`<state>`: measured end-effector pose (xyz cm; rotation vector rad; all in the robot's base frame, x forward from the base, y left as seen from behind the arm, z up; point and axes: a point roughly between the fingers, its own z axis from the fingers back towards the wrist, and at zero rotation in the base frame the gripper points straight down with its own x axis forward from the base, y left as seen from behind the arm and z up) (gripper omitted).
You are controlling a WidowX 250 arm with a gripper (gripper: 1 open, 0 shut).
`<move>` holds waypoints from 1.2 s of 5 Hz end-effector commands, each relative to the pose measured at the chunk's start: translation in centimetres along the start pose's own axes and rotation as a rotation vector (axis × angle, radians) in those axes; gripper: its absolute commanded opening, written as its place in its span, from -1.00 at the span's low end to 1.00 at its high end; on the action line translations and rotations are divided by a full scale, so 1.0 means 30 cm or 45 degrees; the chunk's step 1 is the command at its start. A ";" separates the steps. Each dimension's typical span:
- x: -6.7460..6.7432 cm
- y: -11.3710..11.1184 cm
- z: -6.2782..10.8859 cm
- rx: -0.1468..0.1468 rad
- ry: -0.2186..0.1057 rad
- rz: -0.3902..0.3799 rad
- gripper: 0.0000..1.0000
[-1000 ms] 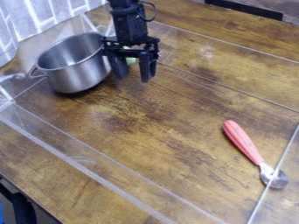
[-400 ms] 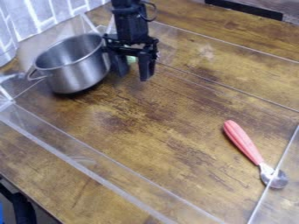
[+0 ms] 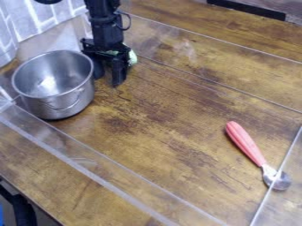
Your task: Remove the green object from the silver pot and put it on the table
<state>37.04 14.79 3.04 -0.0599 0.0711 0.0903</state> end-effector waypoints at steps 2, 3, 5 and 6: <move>-0.020 0.087 0.108 0.029 -0.060 0.007 -1.00; -0.042 0.097 0.138 0.035 -0.054 -0.032 -1.00; -0.033 0.062 0.145 0.047 -0.038 -0.153 -1.00; -0.034 0.045 0.140 0.048 -0.034 -0.125 -1.00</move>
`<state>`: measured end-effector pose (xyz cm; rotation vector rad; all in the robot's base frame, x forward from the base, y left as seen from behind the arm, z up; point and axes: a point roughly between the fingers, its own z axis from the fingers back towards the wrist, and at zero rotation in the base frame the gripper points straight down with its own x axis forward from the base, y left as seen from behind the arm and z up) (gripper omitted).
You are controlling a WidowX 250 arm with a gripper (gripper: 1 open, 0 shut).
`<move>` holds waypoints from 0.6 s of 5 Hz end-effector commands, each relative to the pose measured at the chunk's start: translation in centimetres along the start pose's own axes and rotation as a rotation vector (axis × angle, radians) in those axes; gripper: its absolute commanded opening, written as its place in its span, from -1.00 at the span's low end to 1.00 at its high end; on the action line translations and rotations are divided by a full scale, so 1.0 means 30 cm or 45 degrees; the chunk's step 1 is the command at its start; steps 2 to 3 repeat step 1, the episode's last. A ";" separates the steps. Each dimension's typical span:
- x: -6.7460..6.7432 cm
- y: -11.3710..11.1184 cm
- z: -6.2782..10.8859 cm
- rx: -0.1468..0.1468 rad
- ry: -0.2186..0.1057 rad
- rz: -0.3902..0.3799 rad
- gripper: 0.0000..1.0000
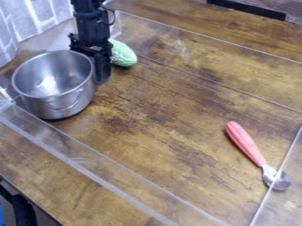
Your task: Remove the green object from the silver pot and put it on the table
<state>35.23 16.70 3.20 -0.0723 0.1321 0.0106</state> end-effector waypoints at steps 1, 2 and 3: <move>0.014 -0.039 0.132 0.061 -0.108 0.003 -1.00; 0.014 -0.039 0.132 0.061 -0.108 0.003 -1.00; 0.014 -0.039 0.132 0.061 -0.108 0.003 -1.00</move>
